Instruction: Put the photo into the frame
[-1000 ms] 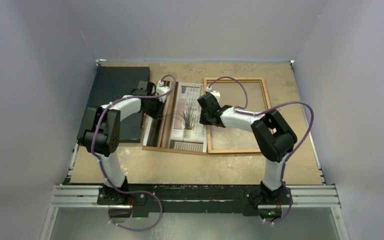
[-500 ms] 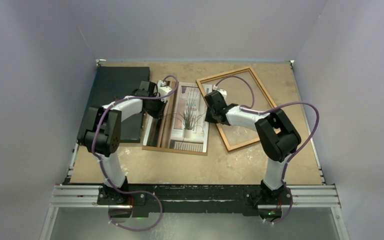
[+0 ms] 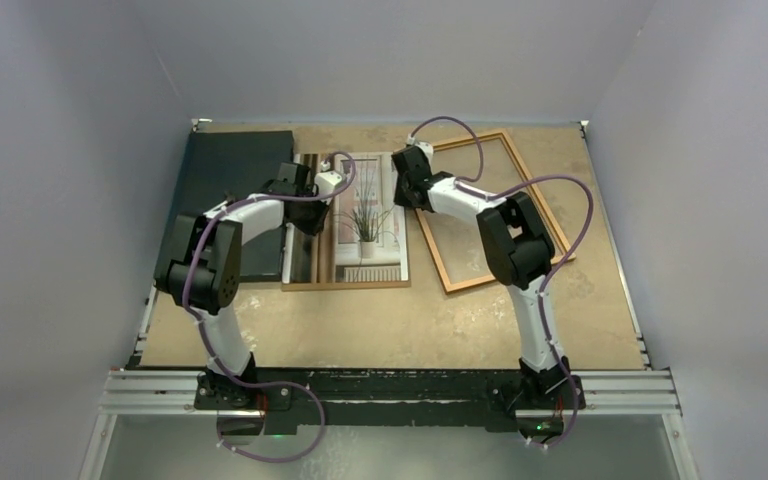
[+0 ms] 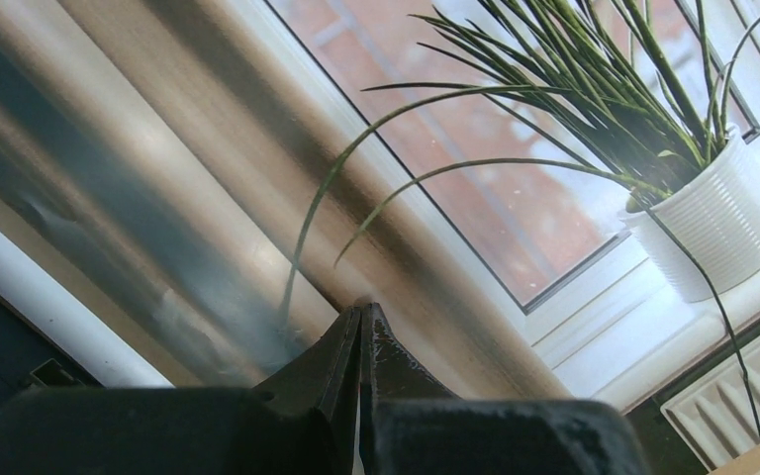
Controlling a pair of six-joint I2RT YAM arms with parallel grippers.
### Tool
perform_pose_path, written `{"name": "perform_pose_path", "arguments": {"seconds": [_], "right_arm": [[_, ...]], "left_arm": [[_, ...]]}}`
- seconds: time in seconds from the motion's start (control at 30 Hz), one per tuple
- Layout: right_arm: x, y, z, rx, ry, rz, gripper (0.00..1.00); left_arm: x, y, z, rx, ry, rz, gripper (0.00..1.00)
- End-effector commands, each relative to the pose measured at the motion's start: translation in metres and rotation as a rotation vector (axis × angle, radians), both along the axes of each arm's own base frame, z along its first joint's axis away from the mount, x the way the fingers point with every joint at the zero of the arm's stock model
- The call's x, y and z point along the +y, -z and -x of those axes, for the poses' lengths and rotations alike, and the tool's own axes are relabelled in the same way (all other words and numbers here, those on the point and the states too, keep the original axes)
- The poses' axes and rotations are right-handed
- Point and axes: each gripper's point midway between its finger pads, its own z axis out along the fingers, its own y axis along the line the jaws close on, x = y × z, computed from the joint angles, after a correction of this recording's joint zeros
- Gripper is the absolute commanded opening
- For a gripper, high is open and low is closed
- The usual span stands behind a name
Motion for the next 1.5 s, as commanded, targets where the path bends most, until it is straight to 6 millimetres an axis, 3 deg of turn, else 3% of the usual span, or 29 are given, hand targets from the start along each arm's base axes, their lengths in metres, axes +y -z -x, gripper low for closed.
{"name": "perform_pose_path", "arguments": {"seconds": [0.0,0.17,0.37,0.63,1.0,1.13,1.23,1.33,1.47], "right_arm": [[0.059,-0.051,-0.023,-0.131,-0.08,-0.166,0.15],[0.054,-0.042,-0.038,-0.138,-0.063,-0.114,0.16],[0.028,-0.025,-0.05,-0.111,-0.001,-0.107,0.28],[-0.014,-0.014,-0.051,-0.096,0.072,-0.099,0.41],[-0.047,-0.011,-0.044,-0.098,0.14,-0.012,0.52],[-0.044,-0.01,-0.042,-0.092,0.133,-0.051,0.52],[-0.029,-0.01,-0.034,-0.078,0.096,-0.139,0.52],[-0.023,-0.012,-0.025,-0.062,0.076,-0.191,0.52],[-0.022,-0.017,-0.015,-0.064,0.071,-0.214,0.53]], "left_arm": [[0.007,0.029,0.041,0.142,0.027,-0.04,0.0],[0.009,0.032,0.044,0.15,0.036,-0.046,0.0],[0.007,0.035,0.049,0.164,0.051,-0.036,0.0],[-0.002,0.045,0.057,0.181,0.088,-0.041,0.0],[-0.015,0.056,0.069,0.214,0.14,-0.051,0.0],[-0.014,0.051,0.068,0.207,0.144,-0.058,0.0],[-0.013,0.027,0.049,0.145,0.124,-0.061,0.0],[-0.007,-0.008,0.018,0.048,0.079,-0.061,0.0],[0.022,-0.035,-0.027,-0.082,-0.009,-0.183,0.0]]}}
